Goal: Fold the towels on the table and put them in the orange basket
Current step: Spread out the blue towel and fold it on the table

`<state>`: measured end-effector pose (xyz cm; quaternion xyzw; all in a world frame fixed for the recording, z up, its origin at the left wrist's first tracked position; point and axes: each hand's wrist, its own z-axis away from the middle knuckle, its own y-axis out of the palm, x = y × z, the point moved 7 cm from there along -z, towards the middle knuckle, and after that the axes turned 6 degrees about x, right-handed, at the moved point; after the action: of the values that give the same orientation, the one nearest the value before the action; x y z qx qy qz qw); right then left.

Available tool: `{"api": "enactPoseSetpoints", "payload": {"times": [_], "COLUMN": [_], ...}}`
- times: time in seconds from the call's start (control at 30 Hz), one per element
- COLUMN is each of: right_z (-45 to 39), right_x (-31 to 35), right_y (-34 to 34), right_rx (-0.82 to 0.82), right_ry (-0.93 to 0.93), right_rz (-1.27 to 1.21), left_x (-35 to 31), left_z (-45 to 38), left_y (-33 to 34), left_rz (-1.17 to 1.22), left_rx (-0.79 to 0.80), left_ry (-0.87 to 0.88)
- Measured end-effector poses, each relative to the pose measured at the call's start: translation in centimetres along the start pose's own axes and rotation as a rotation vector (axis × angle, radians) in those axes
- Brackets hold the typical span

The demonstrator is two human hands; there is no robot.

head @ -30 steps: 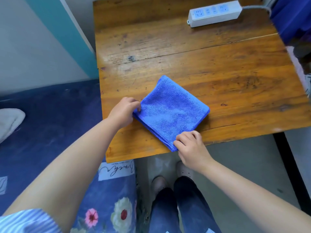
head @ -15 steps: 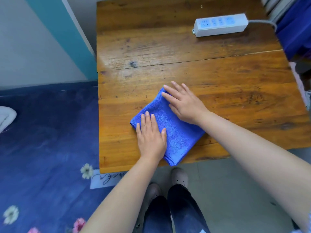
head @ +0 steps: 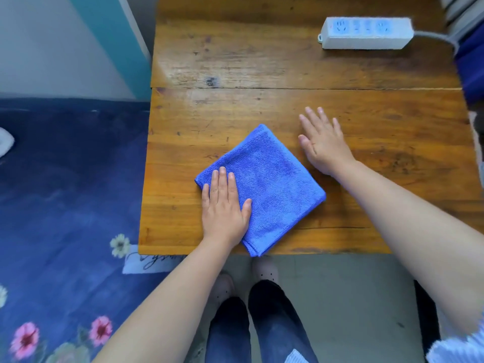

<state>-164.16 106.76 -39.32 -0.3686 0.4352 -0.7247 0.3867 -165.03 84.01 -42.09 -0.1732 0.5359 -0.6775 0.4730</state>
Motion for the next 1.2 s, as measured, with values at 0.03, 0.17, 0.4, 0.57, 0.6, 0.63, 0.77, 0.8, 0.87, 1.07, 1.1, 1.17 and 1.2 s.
{"api": "enactPoseSetpoints", "payload": {"times": [0.03, 0.17, 0.4, 0.57, 0.6, 0.63, 0.77, 0.8, 0.87, 1.07, 1.1, 1.17, 1.2], "right_z": [1.2, 7.6, 13.4, 12.7, 12.4, 12.1, 11.2, 11.2, 11.2, 11.3, 11.7, 12.6, 13.2], "right_x": [-0.3, 2.2, 3.5, 2.9, 3.0, 3.1, 3.4, 3.5, 3.6, 4.0, 4.0, 4.0, 3.9], "right_y": [-0.8, -2.8, 0.2, 1.3, 1.2, 1.1, 0.6, 0.6, 0.4, -0.1, -0.3, -0.7, -1.0], "right_rx": [-0.071, -0.344, -0.215, -0.165, -0.166, -0.169, -0.172, -0.175, -0.181, -0.056, -0.046, -0.021, -0.008], "right_ry": [-0.026, -0.355, -0.641, -0.690, -0.724, -0.760, -0.902, -0.917, -0.925, -0.841, -0.840, -0.829, -0.821], "right_rz": [-0.026, 0.033, 0.147, 0.185, 0.206, 0.228, 0.282, 0.288, 0.287, 0.113, 0.087, 0.023, -0.006], "left_x": [0.0, -2.1, -8.7, -8.2, -8.0, -7.9, -8.2, -8.3, -8.4, -7.9, -7.8, -7.7, -7.7], "left_z": [0.0, 1.2, 6.2, 5.8, 5.8, 5.8, 5.6, 5.6, 5.8, 6.4, 6.6, 7.3, 7.7], "left_y": [-0.1, -3.0, -1.5, -0.6, -0.7, -0.8, -1.4, -1.5, -1.5, -1.3, -1.2, -1.0, -0.9], "left_rz": [-0.007, -0.116, -0.135, -0.197, -0.209, -0.225, -0.263, -0.266, -0.252, -0.177, -0.155, -0.086, -0.062], "left_rx": [0.018, -0.163, -0.260, -0.141, -0.136, -0.130, -0.125, -0.128, -0.139, -0.146, -0.153, -0.180, -0.199], "left_ry": [-0.015, 0.066, 0.302, 0.201, 0.210, 0.229, 0.255, 0.255, 0.259, 0.215, 0.195, 0.165, 0.154]}}
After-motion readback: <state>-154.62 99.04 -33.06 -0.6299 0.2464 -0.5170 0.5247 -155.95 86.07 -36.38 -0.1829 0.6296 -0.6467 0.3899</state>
